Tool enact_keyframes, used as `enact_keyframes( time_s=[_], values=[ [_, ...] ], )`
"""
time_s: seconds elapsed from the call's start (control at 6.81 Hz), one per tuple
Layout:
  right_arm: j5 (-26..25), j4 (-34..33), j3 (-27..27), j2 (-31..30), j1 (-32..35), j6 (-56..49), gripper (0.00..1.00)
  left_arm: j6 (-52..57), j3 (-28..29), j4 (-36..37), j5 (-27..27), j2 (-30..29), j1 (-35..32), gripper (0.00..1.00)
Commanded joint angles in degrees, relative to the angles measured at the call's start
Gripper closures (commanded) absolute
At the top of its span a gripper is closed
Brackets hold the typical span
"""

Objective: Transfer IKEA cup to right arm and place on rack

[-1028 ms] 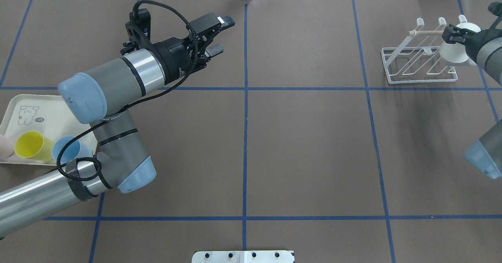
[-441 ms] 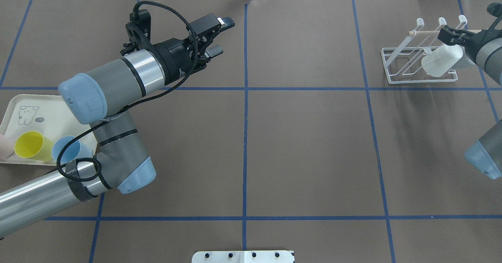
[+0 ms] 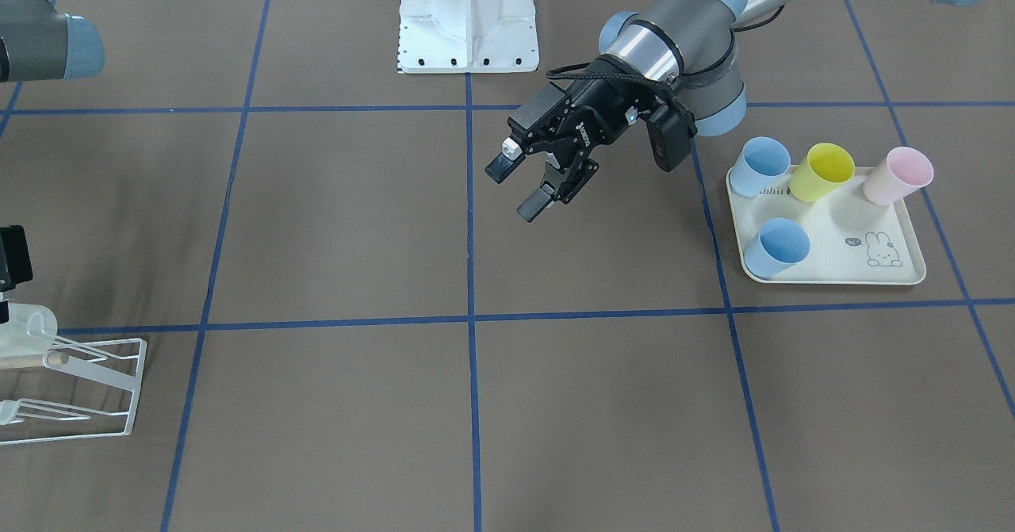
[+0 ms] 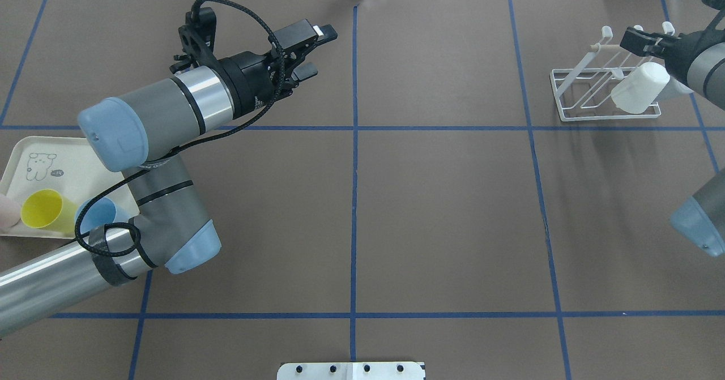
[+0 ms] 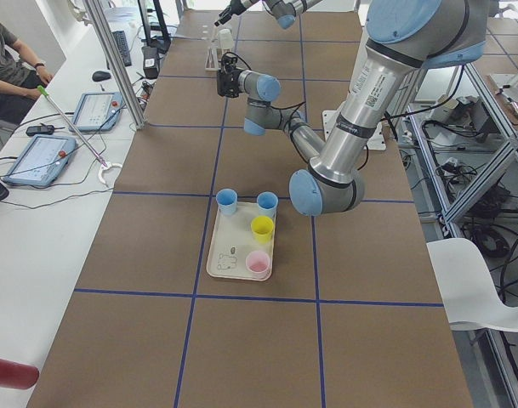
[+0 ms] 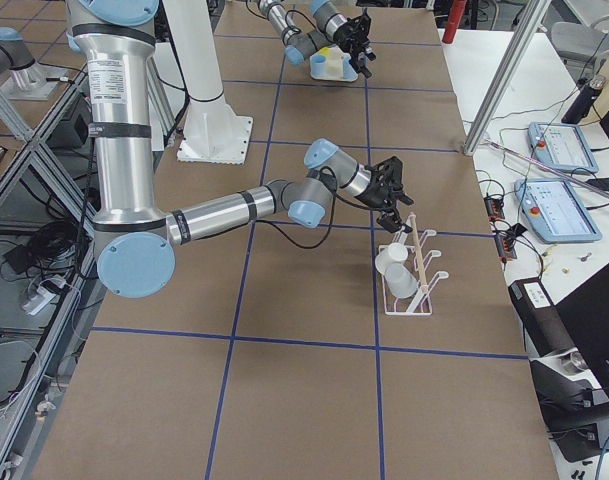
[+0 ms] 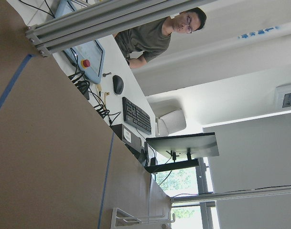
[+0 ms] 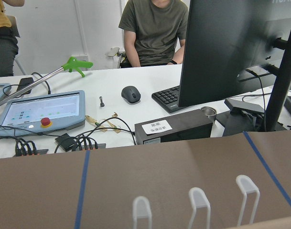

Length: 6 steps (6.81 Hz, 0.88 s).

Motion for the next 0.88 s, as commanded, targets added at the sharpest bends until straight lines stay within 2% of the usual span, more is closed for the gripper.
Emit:
enact_keyframes(
  time_s=[0.0, 0.44, 0.73],
  values=[
    [2.9, -0.4, 2.0, 1.4, 0.3, 0.3, 0.0, 11.2, -6.3, 10.7, -7.8, 5.7, -4.8, 0.0],
    [8.7, -2.6, 2.2, 6.7, 0.2, 6.7, 0.0, 31.0, -13.4, 17.0, -17.7, 20.3, -11.0, 0.0],
    [10.5, -5.3, 1.8, 12.2, -1.5, 13.4, 0.0, 44.4, -13.5, 17.8, -27.9, 27.9, -16.5, 0.0]
  ],
)
